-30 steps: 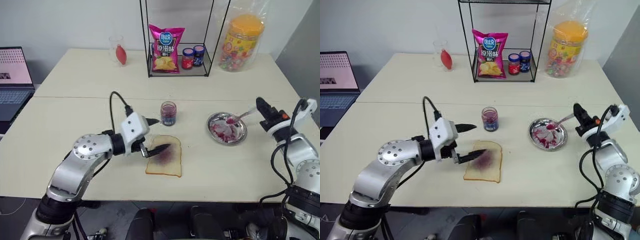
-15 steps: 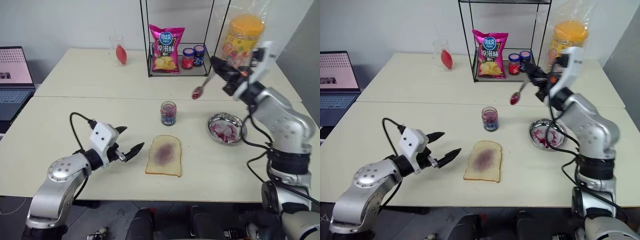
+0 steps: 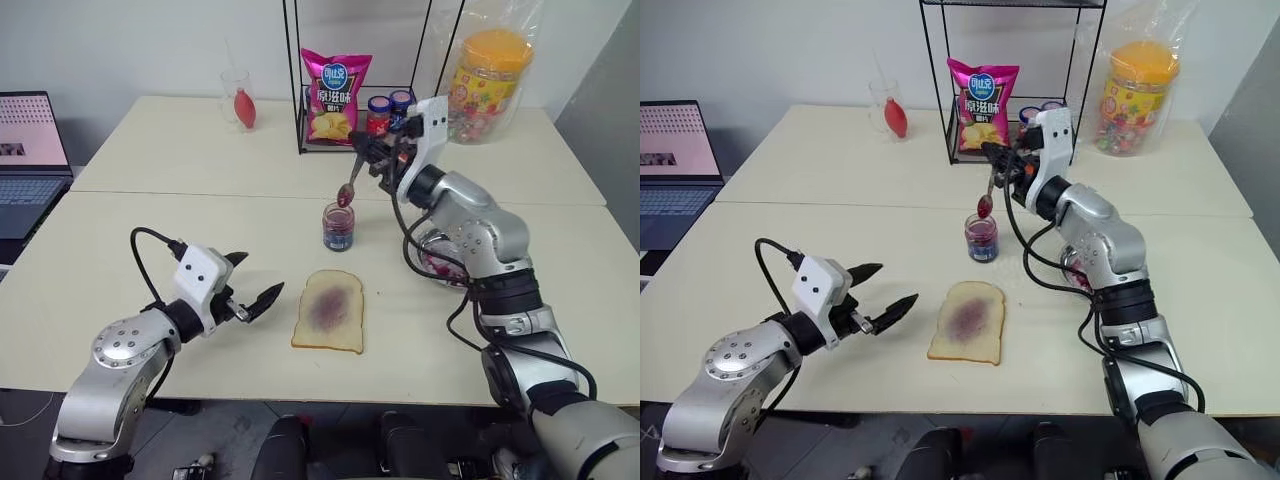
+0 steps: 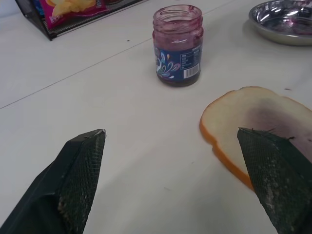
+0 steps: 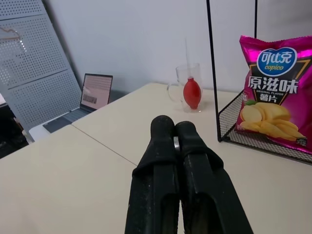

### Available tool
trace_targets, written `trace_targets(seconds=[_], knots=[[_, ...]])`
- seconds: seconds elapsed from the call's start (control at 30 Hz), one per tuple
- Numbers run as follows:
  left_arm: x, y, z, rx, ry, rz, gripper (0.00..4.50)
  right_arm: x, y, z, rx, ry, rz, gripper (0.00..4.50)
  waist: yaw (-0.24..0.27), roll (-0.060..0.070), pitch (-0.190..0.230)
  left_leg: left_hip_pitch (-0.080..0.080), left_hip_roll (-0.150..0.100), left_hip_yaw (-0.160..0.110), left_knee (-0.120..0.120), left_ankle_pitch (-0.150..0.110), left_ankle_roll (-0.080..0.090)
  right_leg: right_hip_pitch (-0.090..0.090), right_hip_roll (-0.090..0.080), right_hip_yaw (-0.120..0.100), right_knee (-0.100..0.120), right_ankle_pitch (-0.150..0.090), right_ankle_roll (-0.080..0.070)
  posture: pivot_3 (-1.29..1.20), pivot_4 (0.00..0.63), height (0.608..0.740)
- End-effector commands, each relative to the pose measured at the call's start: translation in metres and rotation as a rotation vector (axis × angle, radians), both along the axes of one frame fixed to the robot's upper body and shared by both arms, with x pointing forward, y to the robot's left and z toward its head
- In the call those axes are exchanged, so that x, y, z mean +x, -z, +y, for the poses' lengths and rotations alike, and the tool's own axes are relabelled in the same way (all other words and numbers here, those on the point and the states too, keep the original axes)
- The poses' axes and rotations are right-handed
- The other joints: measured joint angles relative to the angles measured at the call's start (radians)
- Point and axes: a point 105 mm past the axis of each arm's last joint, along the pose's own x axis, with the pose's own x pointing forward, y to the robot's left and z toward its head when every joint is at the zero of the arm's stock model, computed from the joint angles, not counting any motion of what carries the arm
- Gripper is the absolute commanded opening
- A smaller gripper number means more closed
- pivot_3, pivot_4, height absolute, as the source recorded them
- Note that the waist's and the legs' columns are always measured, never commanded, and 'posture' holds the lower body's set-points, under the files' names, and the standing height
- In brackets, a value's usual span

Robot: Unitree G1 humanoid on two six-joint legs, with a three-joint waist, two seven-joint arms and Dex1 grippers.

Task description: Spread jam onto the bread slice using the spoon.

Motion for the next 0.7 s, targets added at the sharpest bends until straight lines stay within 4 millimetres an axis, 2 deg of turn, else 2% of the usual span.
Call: trace_targets(seconds=[0.03,0.43,0.53,0.7], knots=[[0.001,-0.015,-0.008,0.004,0.033,-0.058,4.5,-0.002,-0.002,0.013,-0.079,-0.027,-0.111,0.01,-0.001,0.0,0.0,0.0,0.0,0.0,0.0,0.0,0.0,0.0,0.0,0.0,0.0,0.0,0.0,0.0,0.15,0.74],[0.004,-0.013,-0.009,0.005,0.032,-0.054,4.5,0.007,0.034,0.023,-0.204,0.002,-0.136,0.01,-0.003,0.0,0.0,0.0,0.0,0.0,0.0,0.0,0.0,-0.001,0.0,0.0,0.001,0.0,0.0,0.0,0.15,0.74],[0.003,-0.009,-0.005,0.006,0.021,-0.044,4.5,0.006,0.047,0.027,-0.187,-0.015,-0.058,0.01,-0.003,0.0,0.0,0.0,0.0,0.0,0.0,0.0,0.0,-0.001,0.0,0.0,0.001,0.0,-0.001,0.0,0.15,0.74],[0.003,-0.008,-0.006,0.005,0.021,-0.043,4.5,0.002,0.051,0.03,-0.169,-0.04,-0.003,0.01,-0.003,0.0,0.0,0.0,0.0,0.0,0.0,0.0,0.0,-0.001,0.0,0.0,0.002,0.0,-0.001,0.0,0.15,0.74]])
